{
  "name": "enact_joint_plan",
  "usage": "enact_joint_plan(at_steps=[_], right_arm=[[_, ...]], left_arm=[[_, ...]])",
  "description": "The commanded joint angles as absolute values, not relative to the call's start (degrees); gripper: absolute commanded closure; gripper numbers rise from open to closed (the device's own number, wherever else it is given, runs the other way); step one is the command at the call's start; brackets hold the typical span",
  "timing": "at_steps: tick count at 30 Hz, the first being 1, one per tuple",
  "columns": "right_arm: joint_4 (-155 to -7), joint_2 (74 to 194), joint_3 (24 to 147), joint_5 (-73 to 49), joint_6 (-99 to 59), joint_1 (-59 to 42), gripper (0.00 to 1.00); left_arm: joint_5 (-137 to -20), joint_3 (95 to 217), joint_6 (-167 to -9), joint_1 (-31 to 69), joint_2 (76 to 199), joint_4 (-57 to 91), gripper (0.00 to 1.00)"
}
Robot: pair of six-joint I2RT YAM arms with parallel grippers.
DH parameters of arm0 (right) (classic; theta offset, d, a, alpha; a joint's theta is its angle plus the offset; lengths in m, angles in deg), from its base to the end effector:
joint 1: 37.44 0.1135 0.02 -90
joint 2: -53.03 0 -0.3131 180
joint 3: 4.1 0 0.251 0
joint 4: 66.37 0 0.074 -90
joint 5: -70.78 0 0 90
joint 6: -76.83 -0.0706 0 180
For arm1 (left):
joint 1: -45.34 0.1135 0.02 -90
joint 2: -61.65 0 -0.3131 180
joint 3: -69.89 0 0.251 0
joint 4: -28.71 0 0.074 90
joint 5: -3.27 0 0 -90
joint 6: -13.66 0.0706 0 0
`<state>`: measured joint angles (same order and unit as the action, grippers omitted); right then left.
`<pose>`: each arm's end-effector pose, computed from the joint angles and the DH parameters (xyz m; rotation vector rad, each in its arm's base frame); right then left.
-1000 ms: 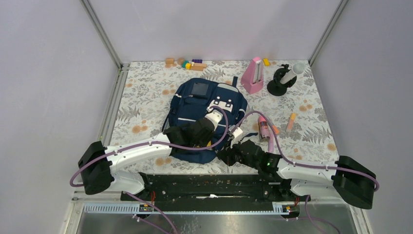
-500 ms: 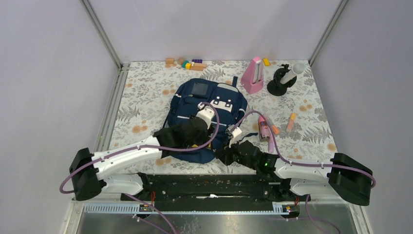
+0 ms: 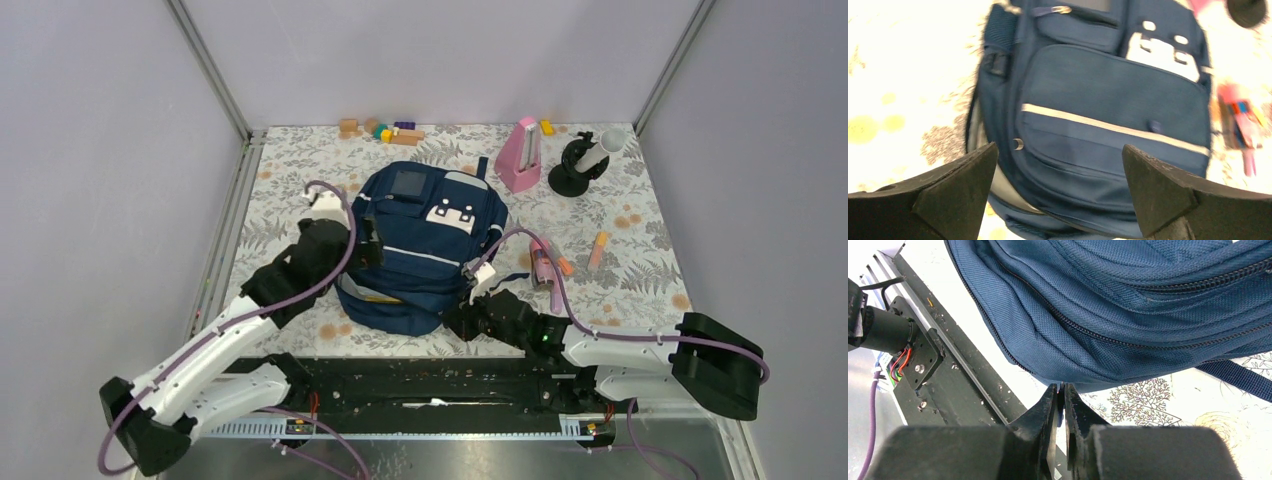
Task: Pack the student bag
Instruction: Zip the student bag at the center of the board.
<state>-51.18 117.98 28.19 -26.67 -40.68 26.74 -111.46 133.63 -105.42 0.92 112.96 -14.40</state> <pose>0.1111 0.2085 0.2185 -0.5359 1.9193 0.9574 0.1551 -0.1106 0.3414 0.0200 2.0698 -0.3391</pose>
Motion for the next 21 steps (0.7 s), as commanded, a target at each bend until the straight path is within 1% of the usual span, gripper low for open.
enact_joint_plan(at_steps=[1,3,6,7,9,11,15,18,21], right_arm=[[-47.4,118.5,29.0,-25.6,-41.4,27.8,1.0],[-47.4,118.4,28.9,-25.6,-41.5,27.8,1.0],[-47.7,117.9,28.6,-25.9,-41.6,27.8,1.0],[-47.7,117.6,28.6,-26.1,-41.5,27.8,1.0],[-48.1,117.1,28.3,-26.2,-41.4,27.8,1.0],[-48.6,116.7,28.3,-26.4,-41.3,27.8,1.0],[-48.7,115.8,27.7,-27.0,-41.3,27.8,1.0],[-48.6,115.7,27.3,-27.2,-41.4,27.8,1.0],[-48.6,115.9,27.4,-27.1,-41.4,27.8,1.0]], left_arm=[[-104.8,129.0,-110.3,11.9,111.6,-14.2,0.01],[-103.1,127.2,-111.4,16.7,111.3,-12.5,0.01],[-97.6,124.2,-113.6,23.7,111.4,-8.6,0.02],[-95.1,123.0,-114.4,25.9,111.7,-6.6,0.06],[-91.4,121.0,-115.9,29.6,112.7,-3.3,0.22],[-88.9,119.7,-116.8,31.8,114.3,-1.2,0.32],[-87.6,116.4,-118.3,34.8,116.3,3.4,0.39],[-84.2,113.5,-119.5,35.6,117.0,7.7,0.41],[-82.7,113.1,-119.7,35.7,119.1,9.3,0.45]])
